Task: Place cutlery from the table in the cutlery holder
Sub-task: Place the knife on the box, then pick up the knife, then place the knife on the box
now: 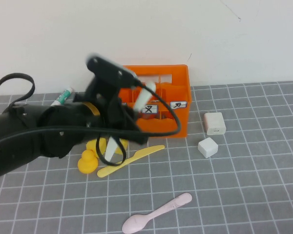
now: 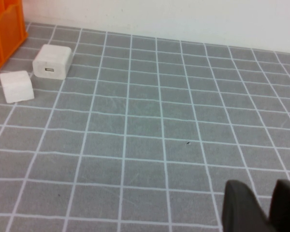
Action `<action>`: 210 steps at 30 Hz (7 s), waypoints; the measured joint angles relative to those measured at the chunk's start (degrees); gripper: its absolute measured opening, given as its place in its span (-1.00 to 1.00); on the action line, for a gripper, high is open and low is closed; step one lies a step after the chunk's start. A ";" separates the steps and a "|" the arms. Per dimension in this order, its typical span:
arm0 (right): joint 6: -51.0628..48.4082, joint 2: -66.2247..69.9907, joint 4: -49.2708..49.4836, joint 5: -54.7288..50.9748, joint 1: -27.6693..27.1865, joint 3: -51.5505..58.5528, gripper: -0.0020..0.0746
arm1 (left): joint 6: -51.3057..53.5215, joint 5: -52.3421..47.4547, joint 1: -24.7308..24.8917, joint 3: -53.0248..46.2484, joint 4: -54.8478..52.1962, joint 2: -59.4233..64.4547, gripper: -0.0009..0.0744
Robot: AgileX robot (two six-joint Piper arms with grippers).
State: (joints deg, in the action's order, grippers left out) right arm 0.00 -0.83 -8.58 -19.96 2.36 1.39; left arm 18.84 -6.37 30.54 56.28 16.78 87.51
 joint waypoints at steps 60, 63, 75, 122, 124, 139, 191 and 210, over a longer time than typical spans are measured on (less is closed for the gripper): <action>0.00 0.00 0.00 0.00 0.00 0.00 -0.57 | -28.77 61.62 0.95 15.78 -15.71 34.36 -0.50; 0.00 0.00 0.00 0.00 0.00 0.00 -0.57 | -28.70 59.54 0.95 15.78 -16.78 34.36 -0.20; 0.00 0.00 0.00 0.00 0.00 0.00 -0.57 | -38.20 24.03 -0.05 14.57 -32.38 16.91 0.11; 0.00 0.00 0.00 0.00 0.00 0.00 -0.57 | 12.30 -34.19 -7.08 14.38 -9.80 17.87 -0.47; 0.00 0.00 0.00 0.00 0.00 0.00 -0.57 | 12.30 -32.88 -7.40 14.38 -9.80 19.10 -0.30; 0.00 0.00 0.00 0.00 0.00 0.00 -0.57 | 9.28 -24.81 -7.63 14.29 -9.45 27.62 0.04; 0.00 0.00 0.00 -0.08 0.00 0.00 -0.57 | -20.71 35.90 -1.09 -17.99 -9.14 -9.39 -0.49; 0.00 0.00 0.00 -0.08 0.00 0.00 -0.57 | -36.54 49.30 1.81 6.10 -22.17 20.82 -0.49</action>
State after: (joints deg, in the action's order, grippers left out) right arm 0.00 -0.83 -8.58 -20.04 2.36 1.39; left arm -17.70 42.93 32.35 62.39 -5.40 108.33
